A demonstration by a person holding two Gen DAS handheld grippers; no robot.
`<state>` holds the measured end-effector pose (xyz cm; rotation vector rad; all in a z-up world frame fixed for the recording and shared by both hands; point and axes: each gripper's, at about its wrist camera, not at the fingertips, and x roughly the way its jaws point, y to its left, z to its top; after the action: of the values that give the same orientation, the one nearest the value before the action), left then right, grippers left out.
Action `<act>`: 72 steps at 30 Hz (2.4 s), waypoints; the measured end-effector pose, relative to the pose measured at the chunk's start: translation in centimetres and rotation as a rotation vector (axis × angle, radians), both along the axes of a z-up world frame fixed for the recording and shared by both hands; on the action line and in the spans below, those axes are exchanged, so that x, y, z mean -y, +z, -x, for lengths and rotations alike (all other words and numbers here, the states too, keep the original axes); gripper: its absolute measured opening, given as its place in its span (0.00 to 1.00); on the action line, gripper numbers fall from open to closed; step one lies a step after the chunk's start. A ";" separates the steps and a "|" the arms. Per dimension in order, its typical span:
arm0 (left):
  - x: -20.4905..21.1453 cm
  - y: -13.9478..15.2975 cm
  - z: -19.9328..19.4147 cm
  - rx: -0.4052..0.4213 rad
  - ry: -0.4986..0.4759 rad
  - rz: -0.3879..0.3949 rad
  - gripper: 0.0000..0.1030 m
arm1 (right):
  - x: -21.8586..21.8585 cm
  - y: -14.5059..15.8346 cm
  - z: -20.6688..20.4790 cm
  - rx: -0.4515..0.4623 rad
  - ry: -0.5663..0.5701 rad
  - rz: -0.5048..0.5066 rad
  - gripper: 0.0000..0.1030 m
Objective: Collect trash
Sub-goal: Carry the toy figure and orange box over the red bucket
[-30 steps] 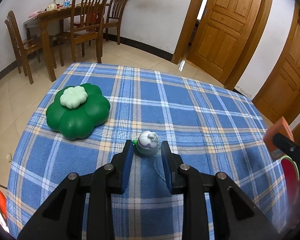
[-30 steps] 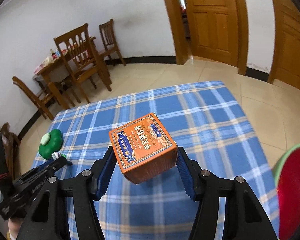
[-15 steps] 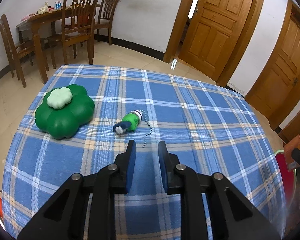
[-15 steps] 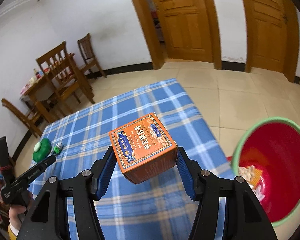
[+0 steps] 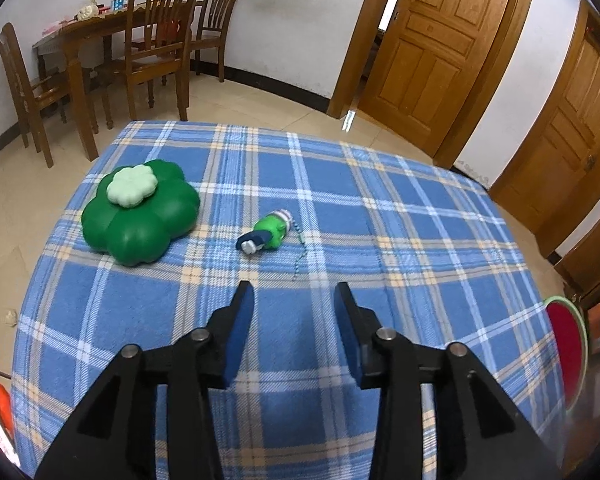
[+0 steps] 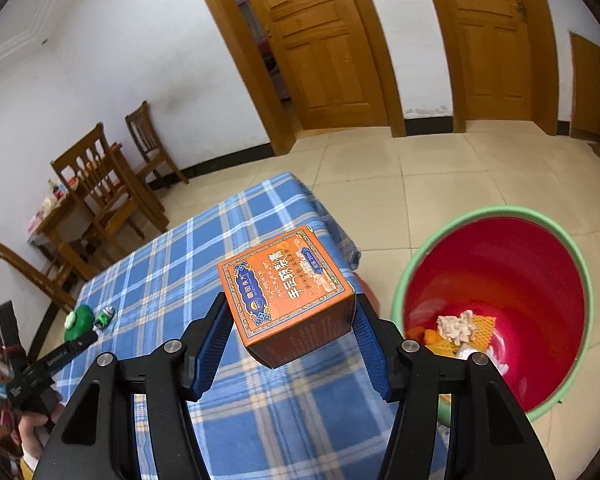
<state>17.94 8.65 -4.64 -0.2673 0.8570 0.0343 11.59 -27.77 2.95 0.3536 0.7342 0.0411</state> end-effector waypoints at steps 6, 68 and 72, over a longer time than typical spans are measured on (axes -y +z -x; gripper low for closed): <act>0.2 0.0 -1.1 -0.018 0.000 -0.064 0.45 | 2.0 -0.3 1.0 0.002 -0.035 -0.042 0.60; 19.2 5.6 2.8 0.033 -0.448 0.016 0.29 | 12.9 -3.7 7.8 -0.061 -0.309 -0.181 0.61; 22.0 5.6 2.8 0.028 -0.499 0.000 0.29 | 13.8 -4.5 8.0 -0.081 -0.325 -0.189 0.62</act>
<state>15.11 -13.32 1.00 -0.0479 0.8764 -0.4334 3.54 -41.58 -1.51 0.6546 0.7467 -0.2135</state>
